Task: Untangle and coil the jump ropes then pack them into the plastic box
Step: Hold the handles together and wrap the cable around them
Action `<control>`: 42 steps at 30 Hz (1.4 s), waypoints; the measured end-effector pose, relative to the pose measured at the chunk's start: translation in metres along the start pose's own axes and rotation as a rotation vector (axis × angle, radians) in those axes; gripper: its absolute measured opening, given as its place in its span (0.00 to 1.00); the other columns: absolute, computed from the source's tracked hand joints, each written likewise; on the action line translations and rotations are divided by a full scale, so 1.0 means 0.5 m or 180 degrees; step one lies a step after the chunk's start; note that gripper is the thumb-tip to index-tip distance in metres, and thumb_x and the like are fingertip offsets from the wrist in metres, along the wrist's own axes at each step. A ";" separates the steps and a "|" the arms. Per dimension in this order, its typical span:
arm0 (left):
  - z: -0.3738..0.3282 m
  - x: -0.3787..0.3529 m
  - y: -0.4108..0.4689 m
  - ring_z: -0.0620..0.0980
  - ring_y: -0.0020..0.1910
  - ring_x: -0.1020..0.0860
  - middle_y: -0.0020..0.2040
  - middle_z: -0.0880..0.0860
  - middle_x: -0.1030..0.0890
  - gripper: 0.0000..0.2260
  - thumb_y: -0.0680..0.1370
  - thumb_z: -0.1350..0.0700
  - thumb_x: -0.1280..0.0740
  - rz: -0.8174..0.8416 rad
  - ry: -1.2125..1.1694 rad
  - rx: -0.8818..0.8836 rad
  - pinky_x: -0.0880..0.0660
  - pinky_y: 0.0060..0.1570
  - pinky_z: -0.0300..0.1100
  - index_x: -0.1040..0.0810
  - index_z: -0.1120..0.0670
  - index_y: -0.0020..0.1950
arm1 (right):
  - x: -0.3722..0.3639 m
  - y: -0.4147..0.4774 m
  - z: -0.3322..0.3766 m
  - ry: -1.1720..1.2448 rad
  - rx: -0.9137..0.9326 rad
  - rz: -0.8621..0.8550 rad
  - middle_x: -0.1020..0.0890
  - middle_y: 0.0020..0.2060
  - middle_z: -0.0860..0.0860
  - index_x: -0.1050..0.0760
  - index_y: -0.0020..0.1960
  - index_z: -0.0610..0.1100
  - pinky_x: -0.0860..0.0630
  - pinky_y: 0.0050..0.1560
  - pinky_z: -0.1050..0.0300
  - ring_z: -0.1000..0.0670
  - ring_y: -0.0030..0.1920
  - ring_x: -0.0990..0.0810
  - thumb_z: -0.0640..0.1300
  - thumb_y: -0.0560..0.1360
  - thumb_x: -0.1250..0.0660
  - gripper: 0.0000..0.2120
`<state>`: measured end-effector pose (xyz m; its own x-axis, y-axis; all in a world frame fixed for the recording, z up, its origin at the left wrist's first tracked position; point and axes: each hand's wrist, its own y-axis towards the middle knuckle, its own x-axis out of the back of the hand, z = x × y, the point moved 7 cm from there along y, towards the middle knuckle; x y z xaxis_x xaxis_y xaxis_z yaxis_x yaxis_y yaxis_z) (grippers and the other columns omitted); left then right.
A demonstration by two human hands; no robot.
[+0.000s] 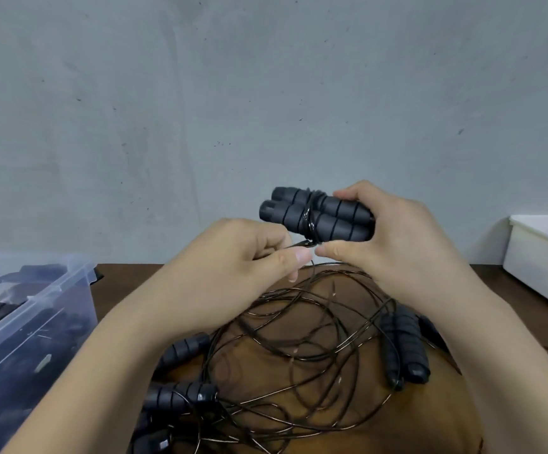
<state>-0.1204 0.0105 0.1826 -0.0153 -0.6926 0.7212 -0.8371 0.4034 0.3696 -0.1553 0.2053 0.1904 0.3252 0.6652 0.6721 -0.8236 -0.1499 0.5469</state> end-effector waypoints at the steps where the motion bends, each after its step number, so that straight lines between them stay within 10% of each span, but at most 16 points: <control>1: -0.005 0.008 -0.002 0.42 0.26 0.35 0.26 0.44 0.32 0.17 0.82 0.40 0.35 -0.0076 0.0054 -0.0032 0.39 0.29 0.37 0.18 0.51 0.43 | -0.008 0.002 -0.007 -0.0110 -0.0066 0.0050 0.18 0.49 0.62 0.23 0.66 0.57 0.27 0.43 0.72 0.63 0.47 0.20 0.54 0.68 0.16 0.29; 18: 0.038 0.046 0.017 0.51 0.32 0.33 0.30 0.52 0.28 0.15 0.71 0.35 0.27 -0.0305 -0.0280 -0.0212 0.36 0.36 0.45 0.16 0.47 0.44 | -0.025 -0.073 0.037 0.1161 -0.0025 0.2633 0.12 0.54 0.48 0.15 0.62 0.53 0.18 0.64 0.40 0.43 0.55 0.12 0.40 0.68 0.15 0.25; 20: 0.038 0.044 0.016 0.55 0.34 0.33 0.32 0.56 0.28 0.17 0.72 0.35 0.27 -0.0236 -0.0312 -0.0309 0.37 0.36 0.45 0.16 0.48 0.43 | -0.017 -0.071 0.040 0.1630 0.0037 0.2638 0.14 0.52 0.38 0.15 0.62 0.50 0.16 0.54 0.35 0.32 0.48 0.15 0.42 0.68 0.15 0.24; 22: 0.040 0.037 0.022 0.55 0.34 0.29 0.33 0.55 0.24 0.18 0.76 0.33 0.29 -0.0198 -0.0266 -0.0396 0.34 0.36 0.46 0.16 0.47 0.44 | -0.016 -0.069 0.034 0.2020 0.0077 0.2694 0.21 0.40 0.28 0.15 0.63 0.48 0.24 0.28 0.50 0.38 0.28 0.25 0.48 0.68 0.17 0.24; 25: 0.054 0.011 0.032 0.51 0.36 0.21 0.37 0.49 0.17 0.13 0.79 0.38 0.32 -0.0031 -0.0204 -0.0361 0.26 0.39 0.47 0.17 0.45 0.44 | -0.020 -0.064 0.038 0.2777 0.0109 0.2762 0.26 0.28 0.41 0.18 0.63 0.40 0.37 0.23 0.63 0.52 0.22 0.34 0.56 0.70 0.17 0.29; 29: 0.061 -0.020 0.027 0.37 0.49 0.18 0.46 0.42 0.14 0.10 0.84 0.62 0.35 0.0028 0.0170 -0.0180 0.25 0.51 0.34 0.15 0.50 0.51 | -0.019 -0.037 0.041 0.3754 0.0075 0.2129 0.18 0.45 0.39 0.23 0.61 0.33 0.33 0.20 0.66 0.55 0.24 0.29 0.55 0.71 0.18 0.31; 34: 0.025 -0.066 0.042 0.42 0.28 0.28 0.30 0.45 0.26 0.10 0.86 0.42 0.41 -0.0033 0.0015 0.0036 0.32 0.32 0.38 0.25 0.45 0.50 | -0.006 -0.020 0.046 0.3144 0.0004 0.0615 0.18 0.40 0.35 0.24 0.52 0.46 0.32 0.22 0.59 0.46 0.24 0.30 0.59 0.70 0.19 0.22; 42: -0.021 -0.111 0.014 0.42 0.32 0.27 0.35 0.38 0.23 0.11 0.86 0.41 0.43 0.0449 0.0565 -0.0148 0.36 0.33 0.38 0.27 0.44 0.49 | 0.041 -0.014 0.006 0.0862 -0.0014 -0.0633 0.17 0.45 0.60 0.27 0.55 0.51 0.27 0.36 0.66 0.54 0.40 0.21 0.62 0.73 0.23 0.22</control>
<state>-0.1197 0.0580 0.1511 -0.0305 -0.5130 0.8578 -0.8074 0.5186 0.2815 -0.1411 0.2179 0.2019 0.3449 0.8515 0.3950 -0.7586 0.0051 0.6515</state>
